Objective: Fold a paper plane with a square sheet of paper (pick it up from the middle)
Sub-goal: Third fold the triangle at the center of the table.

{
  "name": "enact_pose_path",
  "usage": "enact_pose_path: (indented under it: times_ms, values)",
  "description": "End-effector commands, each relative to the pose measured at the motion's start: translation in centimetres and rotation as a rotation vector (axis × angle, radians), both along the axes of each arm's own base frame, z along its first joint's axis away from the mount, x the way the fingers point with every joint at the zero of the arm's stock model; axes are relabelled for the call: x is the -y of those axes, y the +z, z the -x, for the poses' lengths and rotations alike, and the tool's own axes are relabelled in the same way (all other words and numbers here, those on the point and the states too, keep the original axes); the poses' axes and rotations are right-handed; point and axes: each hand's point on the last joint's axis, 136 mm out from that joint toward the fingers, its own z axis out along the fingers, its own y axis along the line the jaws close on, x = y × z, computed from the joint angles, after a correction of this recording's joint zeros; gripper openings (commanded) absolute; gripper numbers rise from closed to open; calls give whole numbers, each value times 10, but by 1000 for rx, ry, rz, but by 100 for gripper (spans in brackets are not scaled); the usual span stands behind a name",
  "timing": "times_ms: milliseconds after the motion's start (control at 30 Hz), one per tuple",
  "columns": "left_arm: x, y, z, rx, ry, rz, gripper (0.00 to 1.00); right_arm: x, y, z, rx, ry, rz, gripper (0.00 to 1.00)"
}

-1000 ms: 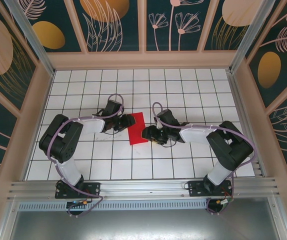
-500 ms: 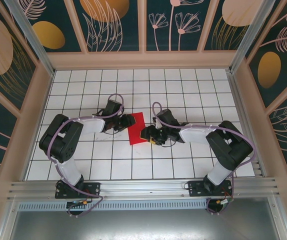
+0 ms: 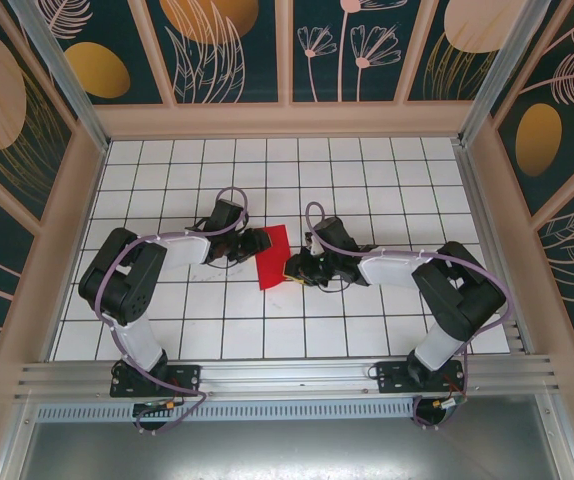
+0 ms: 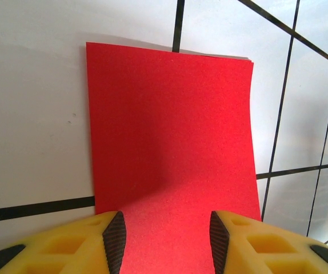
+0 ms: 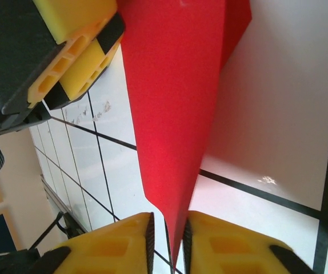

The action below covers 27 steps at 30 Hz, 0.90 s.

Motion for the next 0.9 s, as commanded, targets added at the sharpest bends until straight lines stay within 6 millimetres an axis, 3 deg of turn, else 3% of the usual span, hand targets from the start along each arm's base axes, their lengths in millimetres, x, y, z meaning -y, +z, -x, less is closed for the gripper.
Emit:
enact_pose_path:
  times_ms: [0,133,467,567,667,733,867]
  values:
    - [-9,-27,11,-62,-14,-71,47,-10,14,-1,30,22,-41,13]
    - [-8,-26,11,-59,-21,-70,47,-18,15,-5,36,25,-43,5]
    - [0,-8,2,-13,-43,-40,47,-39,10,-26,51,8,-51,2]
    - [3,11,-5,45,-46,-18,47,-43,7,-31,55,-1,-50,1]
    - [6,47,-14,165,-35,34,47,-44,3,-36,55,-9,-43,1]
    - [3,60,-18,210,-20,27,46,-45,0,-37,56,-12,-47,1]
    - [-1,45,-19,175,-13,-14,45,-49,-2,-39,63,-10,-57,1]
